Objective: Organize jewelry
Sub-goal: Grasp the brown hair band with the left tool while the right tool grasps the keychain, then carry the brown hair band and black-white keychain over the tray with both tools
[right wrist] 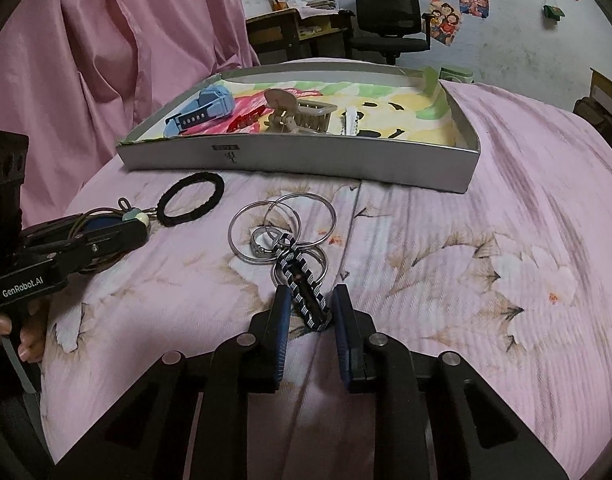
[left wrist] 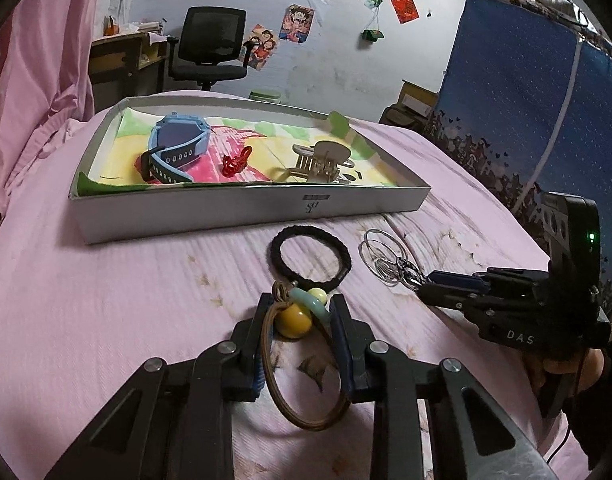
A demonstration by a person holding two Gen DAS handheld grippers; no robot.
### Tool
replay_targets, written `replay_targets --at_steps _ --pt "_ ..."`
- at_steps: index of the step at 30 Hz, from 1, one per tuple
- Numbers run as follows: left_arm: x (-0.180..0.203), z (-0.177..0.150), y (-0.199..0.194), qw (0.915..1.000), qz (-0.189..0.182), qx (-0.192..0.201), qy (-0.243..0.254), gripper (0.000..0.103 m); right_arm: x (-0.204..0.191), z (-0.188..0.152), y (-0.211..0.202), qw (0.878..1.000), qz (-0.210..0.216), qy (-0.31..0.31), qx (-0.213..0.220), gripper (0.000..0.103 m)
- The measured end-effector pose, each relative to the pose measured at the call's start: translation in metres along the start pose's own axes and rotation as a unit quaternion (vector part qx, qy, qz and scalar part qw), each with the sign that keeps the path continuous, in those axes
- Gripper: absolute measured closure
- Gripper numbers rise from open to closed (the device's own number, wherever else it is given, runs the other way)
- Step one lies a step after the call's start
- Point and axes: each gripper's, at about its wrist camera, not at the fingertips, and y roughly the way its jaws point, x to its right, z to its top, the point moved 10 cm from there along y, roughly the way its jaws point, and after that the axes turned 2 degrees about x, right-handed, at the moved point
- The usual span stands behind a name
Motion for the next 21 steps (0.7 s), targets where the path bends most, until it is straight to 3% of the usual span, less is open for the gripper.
replay_targets --at_steps 3,10,21 --pt "0.0 -0.001 -0.001 1.0 -0.002 0.003 -0.002 0.077 -0.005 -0.002 -0.002 1.0 -0.003 -0.006 0.002 0.091" --pt "0.005 -0.012 -0.013 0.9998 0.001 0.019 0.004 0.077 -0.019 -0.017 -0.015 1.0 0.007 0.013 0.011 0.091" --pt "0.013 -0.015 -0.033 0.9979 0.014 0.06 0.017 0.077 -0.038 -0.024 -0.041 0.996 0.026 0.044 0.08 0.092"
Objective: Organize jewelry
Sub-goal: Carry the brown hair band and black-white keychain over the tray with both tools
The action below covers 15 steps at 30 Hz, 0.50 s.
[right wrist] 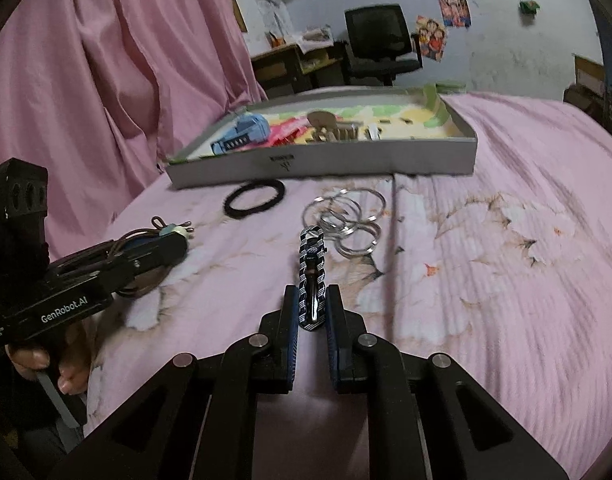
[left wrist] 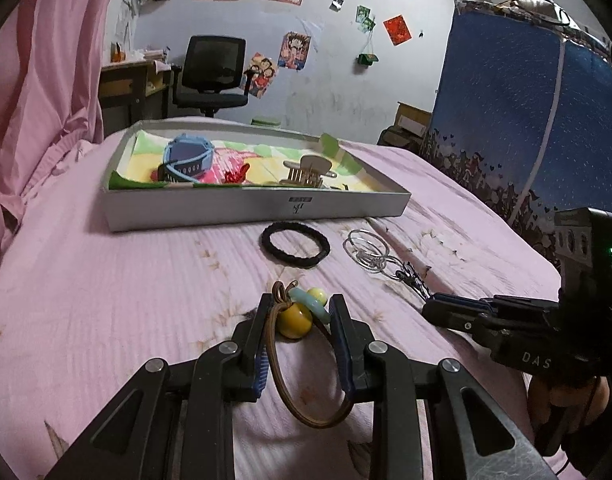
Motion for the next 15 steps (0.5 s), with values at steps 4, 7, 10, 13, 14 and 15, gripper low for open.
replay_targets --at_steps 4,7,10,13,14,15 --pt "0.002 0.008 -0.009 0.9995 0.012 0.024 0.014 0.077 -0.008 0.008 -0.007 1.0 -0.002 -0.01 0.028 0.092" --pt "0.005 0.014 -0.015 0.9986 0.022 0.041 0.024 0.077 -0.012 0.021 -0.015 0.998 -0.002 -0.01 0.057 0.092" --pt "0.004 0.024 -0.021 0.9971 0.034 0.062 0.028 0.077 -0.016 0.036 -0.022 0.996 -0.008 -0.014 0.085 0.092" --pt "0.002 0.038 -0.027 0.9947 0.05 0.085 0.031 0.077 -0.019 0.052 -0.028 0.993 -0.014 -0.015 0.114 0.092" --pt "0.002 0.044 -0.029 0.9933 0.057 0.095 0.033 0.077 -0.02 0.059 -0.03 0.992 -0.017 -0.016 0.125 0.092" --pt "0.001 0.05 -0.032 0.9917 0.063 0.106 0.036 0.077 -0.02 0.065 -0.031 0.991 -0.019 -0.017 0.134 0.092"
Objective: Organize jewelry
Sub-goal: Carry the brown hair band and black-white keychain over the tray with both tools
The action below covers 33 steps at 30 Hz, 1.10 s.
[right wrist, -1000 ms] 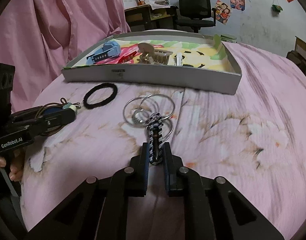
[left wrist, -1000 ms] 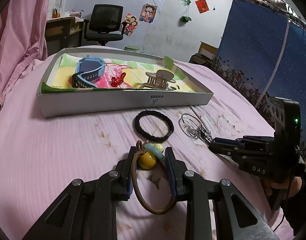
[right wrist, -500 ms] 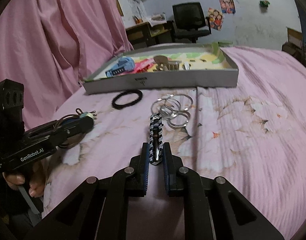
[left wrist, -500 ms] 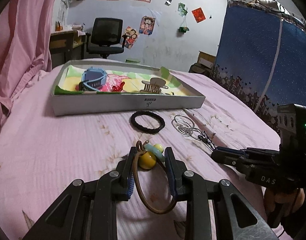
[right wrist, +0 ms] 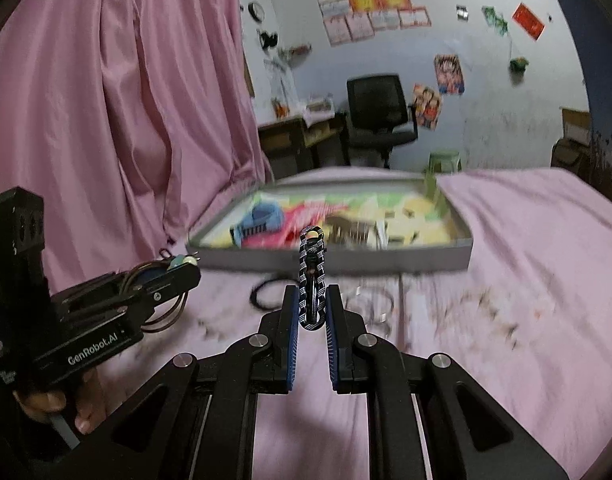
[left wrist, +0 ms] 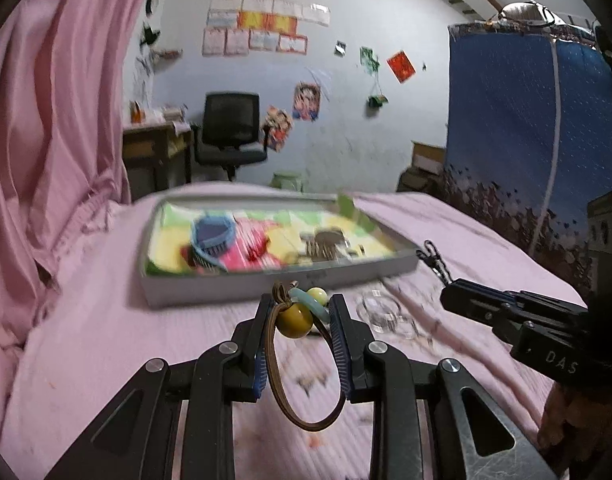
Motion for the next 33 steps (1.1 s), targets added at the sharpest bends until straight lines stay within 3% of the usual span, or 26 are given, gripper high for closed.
replay_targets --at_steps 9,15,27,33 --pt "-0.014 0.044 0.004 0.9968 0.047 0.065 0.002 0.077 -0.005 0.048 0.009 0.998 -0.013 -0.021 0.055 0.092" --pt "-0.019 0.064 0.021 0.994 0.067 0.086 0.007 0.077 -0.002 0.069 0.028 0.997 -0.022 -0.027 0.071 0.092" --pt "-0.03 0.084 0.08 0.9928 0.088 0.081 0.007 0.077 0.018 0.097 0.084 0.995 -0.044 -0.049 0.077 0.092" --pt "-0.037 0.088 0.115 0.9949 0.086 0.052 -0.001 0.077 0.033 0.099 0.109 0.996 -0.054 -0.044 0.061 0.092"
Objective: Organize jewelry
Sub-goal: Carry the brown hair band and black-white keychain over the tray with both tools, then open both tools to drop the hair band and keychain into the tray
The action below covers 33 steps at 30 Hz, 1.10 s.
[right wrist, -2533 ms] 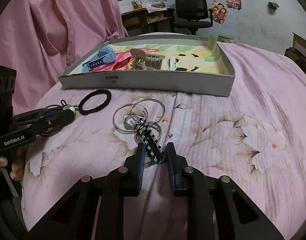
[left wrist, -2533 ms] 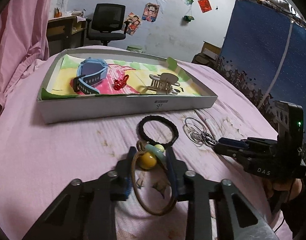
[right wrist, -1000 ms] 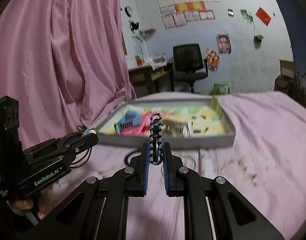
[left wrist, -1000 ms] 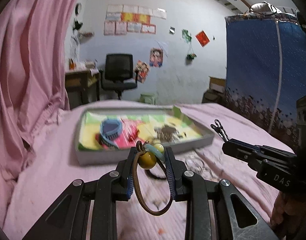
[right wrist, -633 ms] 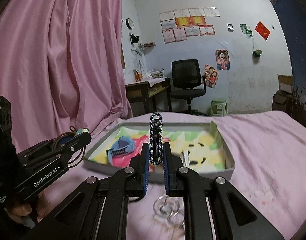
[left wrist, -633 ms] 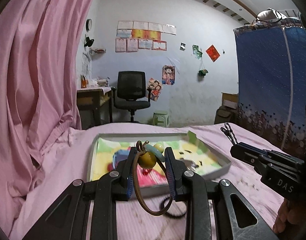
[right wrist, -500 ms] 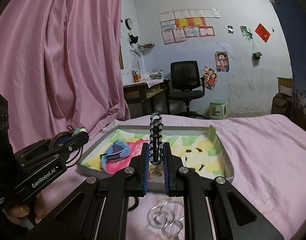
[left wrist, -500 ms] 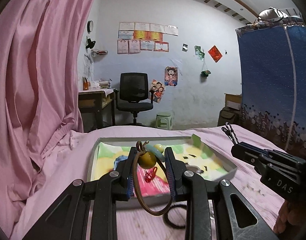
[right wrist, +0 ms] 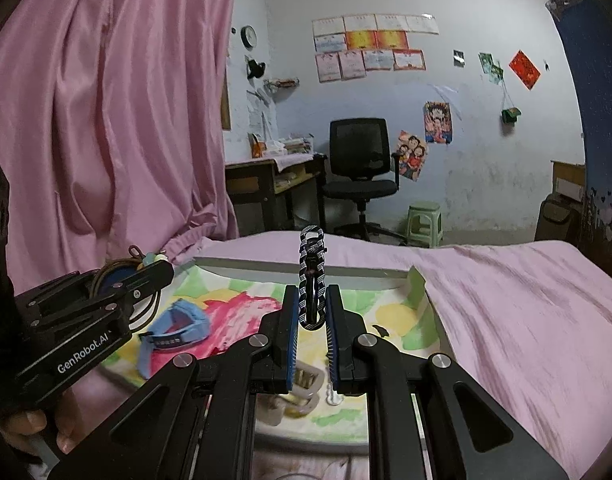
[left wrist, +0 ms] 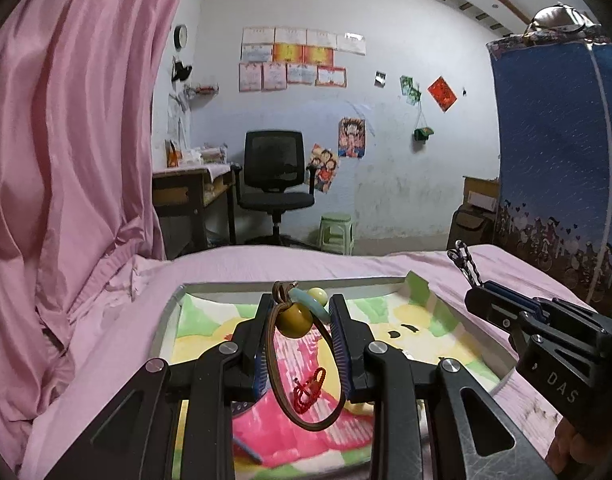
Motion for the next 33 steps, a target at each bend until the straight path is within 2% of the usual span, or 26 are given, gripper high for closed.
replay_targets --at_steps 4,10,15,22,24,27,33 --pt "-0.001 -0.007 0.02 0.9993 -0.005 -0.037 -0.007 0.077 0.012 -0.006 0.017 1.0 -0.004 0.017 -0.024 0.092" --pt "0.007 -0.024 0.042 0.9949 -0.023 -0.098 -0.002 0.077 0.027 -0.031 0.046 0.995 -0.008 0.049 -0.09 0.092" --pt "0.011 -0.044 0.06 0.9857 -0.04 -0.163 -0.013 0.077 0.039 -0.054 0.056 0.988 -0.015 0.067 -0.138 0.092" --pt "0.01 -0.069 0.072 0.9714 -0.042 -0.232 -0.029 0.077 0.039 -0.075 0.069 0.978 -0.018 0.054 -0.199 0.092" --pt "0.009 -0.074 0.074 0.968 -0.042 -0.246 -0.03 0.077 0.037 -0.085 0.075 0.971 -0.019 0.051 -0.233 0.092" --pt "0.01 -0.082 0.076 0.9614 -0.047 -0.269 -0.034 0.077 0.036 -0.096 0.078 0.965 -0.025 0.043 -0.259 0.091" --pt "0.011 -0.082 0.076 0.9585 -0.048 -0.28 -0.028 0.077 0.037 -0.102 0.077 0.961 -0.025 0.05 -0.269 0.091"
